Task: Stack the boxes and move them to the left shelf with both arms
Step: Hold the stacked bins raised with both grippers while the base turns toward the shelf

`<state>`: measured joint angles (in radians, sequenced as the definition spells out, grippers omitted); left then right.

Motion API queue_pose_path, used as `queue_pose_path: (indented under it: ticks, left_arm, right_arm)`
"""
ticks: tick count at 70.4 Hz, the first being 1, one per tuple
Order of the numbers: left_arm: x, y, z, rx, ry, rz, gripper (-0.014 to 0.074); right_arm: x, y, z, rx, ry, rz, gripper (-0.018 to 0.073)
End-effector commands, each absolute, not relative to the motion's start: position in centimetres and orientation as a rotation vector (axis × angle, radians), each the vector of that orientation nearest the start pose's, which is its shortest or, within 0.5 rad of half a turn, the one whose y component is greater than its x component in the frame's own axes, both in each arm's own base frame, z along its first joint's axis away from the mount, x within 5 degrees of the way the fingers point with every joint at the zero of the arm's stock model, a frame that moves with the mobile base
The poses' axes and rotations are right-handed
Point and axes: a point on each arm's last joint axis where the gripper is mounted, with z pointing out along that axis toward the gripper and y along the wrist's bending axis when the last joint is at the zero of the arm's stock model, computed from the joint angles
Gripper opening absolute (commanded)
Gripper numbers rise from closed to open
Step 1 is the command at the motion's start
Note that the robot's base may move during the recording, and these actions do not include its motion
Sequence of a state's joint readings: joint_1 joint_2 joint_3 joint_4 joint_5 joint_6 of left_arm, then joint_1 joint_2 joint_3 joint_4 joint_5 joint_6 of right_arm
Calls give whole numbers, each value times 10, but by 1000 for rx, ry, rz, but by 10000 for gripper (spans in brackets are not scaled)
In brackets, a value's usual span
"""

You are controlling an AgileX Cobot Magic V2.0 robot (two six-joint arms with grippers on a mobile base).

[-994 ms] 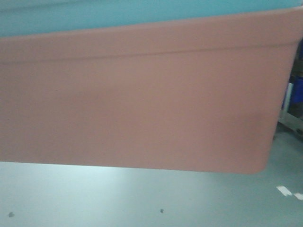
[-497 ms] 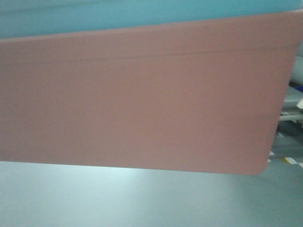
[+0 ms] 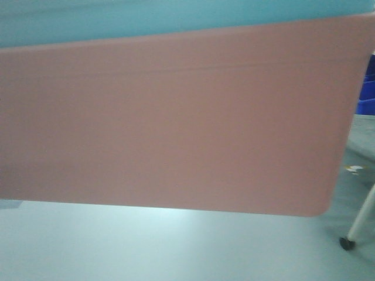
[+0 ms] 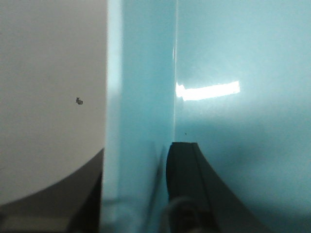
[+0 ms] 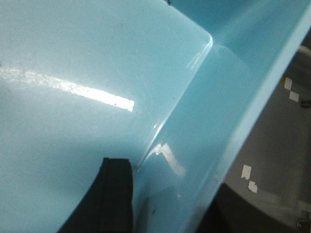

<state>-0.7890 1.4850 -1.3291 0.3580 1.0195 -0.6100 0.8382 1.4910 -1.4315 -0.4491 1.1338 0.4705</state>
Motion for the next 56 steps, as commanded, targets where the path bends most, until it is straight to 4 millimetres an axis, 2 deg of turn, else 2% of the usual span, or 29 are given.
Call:
queue_pose_path:
  ticks: [1,56]
  left_arm:
    - [231,-227,387,453,2185,-432,-3]
    - [231,-227,387,453,2185,-432,-3]
  right_arm:
    - [224,231,398,-643,2173,262,37]
    - [224,231,397,-643,2174,262,37]
